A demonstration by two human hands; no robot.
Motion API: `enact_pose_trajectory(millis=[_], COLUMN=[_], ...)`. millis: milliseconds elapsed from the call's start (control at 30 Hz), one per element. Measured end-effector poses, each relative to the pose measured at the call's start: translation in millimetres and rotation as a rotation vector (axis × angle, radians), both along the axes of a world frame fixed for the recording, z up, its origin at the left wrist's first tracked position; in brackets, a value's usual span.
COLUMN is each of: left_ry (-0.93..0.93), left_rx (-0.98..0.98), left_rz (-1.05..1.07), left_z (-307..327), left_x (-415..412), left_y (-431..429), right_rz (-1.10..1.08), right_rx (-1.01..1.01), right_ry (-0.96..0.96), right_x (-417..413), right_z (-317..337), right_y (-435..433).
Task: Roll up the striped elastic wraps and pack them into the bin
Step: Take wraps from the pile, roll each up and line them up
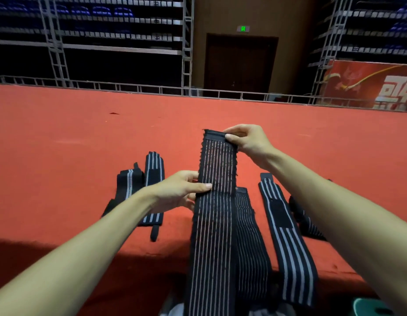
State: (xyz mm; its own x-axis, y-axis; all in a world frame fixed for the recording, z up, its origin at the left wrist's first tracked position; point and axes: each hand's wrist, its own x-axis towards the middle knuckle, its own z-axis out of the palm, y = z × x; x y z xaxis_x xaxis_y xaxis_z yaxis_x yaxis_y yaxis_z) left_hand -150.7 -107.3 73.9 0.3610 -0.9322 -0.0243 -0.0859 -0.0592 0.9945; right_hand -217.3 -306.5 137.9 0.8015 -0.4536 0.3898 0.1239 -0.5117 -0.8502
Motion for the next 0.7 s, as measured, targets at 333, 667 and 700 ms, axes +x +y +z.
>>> enact_pose_trajectory(millis=[333, 667, 700], left_ry=[-0.293, -0.626, -0.705], left_rx=[0.197, 0.103, 0.121], left_rz=[0.19, 0.5, 0.486], left_z=[-109.2, -151.5, -153.2], left_x=[52.8, 82.7, 82.8], left_y=[-52.1, -94.0, -96.4], right_rz=[-0.141, -0.272, -0.265], right_rx=[-0.427, -0.216, -0.206], right_ry=[0.326, 0.489, 0.506], right_x=[74.7, 127.4, 128.4], right_z=[-86.0, -166.1, -170.8], right_y=[-49.2, -91.7, -94.3])
